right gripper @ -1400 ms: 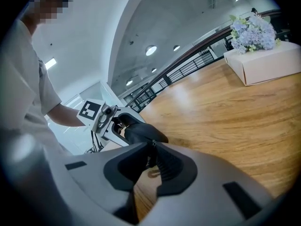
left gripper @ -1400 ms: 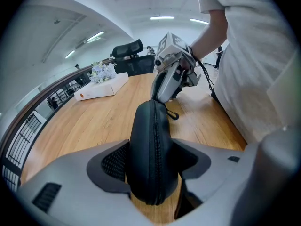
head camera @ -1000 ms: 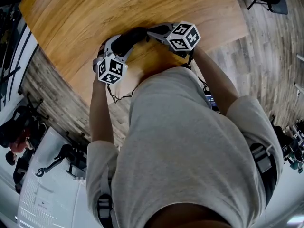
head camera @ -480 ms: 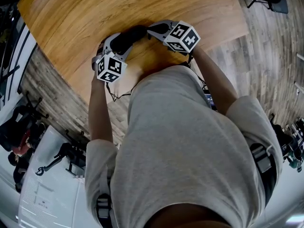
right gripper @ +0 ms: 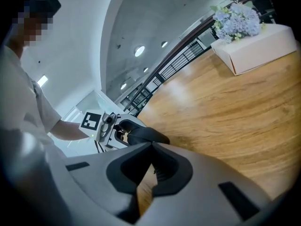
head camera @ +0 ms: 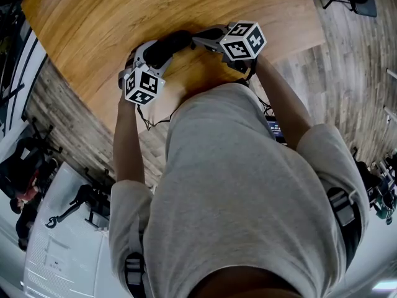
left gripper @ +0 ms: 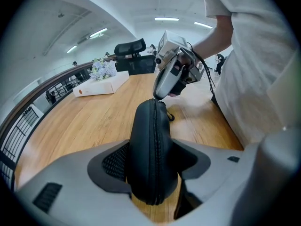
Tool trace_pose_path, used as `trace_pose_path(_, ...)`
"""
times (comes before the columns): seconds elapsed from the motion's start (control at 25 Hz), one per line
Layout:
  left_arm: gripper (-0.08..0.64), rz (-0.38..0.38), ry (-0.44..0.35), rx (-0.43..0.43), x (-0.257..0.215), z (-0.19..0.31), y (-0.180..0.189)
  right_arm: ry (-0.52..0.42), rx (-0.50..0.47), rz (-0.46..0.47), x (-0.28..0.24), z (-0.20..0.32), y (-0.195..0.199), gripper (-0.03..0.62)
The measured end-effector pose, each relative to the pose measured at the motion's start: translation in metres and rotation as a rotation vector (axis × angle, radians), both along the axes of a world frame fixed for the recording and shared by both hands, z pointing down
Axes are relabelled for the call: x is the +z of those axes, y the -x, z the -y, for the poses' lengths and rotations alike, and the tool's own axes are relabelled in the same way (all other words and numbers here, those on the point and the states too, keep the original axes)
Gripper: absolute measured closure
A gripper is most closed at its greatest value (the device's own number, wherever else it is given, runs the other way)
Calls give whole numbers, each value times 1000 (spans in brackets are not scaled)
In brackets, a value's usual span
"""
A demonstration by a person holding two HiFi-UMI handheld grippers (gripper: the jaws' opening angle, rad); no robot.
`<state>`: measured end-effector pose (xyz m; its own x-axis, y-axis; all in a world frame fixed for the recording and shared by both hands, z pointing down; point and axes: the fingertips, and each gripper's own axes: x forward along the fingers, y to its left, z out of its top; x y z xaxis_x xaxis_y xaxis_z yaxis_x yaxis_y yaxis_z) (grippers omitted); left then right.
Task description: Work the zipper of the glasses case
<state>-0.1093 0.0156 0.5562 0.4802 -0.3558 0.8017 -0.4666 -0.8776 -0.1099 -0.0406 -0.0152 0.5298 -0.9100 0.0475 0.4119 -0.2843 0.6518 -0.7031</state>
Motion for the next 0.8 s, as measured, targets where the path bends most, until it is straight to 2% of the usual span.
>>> trace_pose_path(0.16,280,0,3,-14,-1,1,1,-54,-1,-13,-8,0,3,568)
trace_pose_path(0.28,281,5,8,-10,0,1,0,-103,-18,-73,-1,1,1,568)
trace_pose_path(0.44,281,13,9,-8,0,0,0,-106,-26,-68,-7,-2,0,568)
trace_pose_path(0.56,281,4,7,-8,1,0,0,-132,-12,-86,-5,0,-2,568)
trace_pose_path(0.8,281,-2,6,-4,-1,-1,1,-122,23,-138,12,11,-11,568)
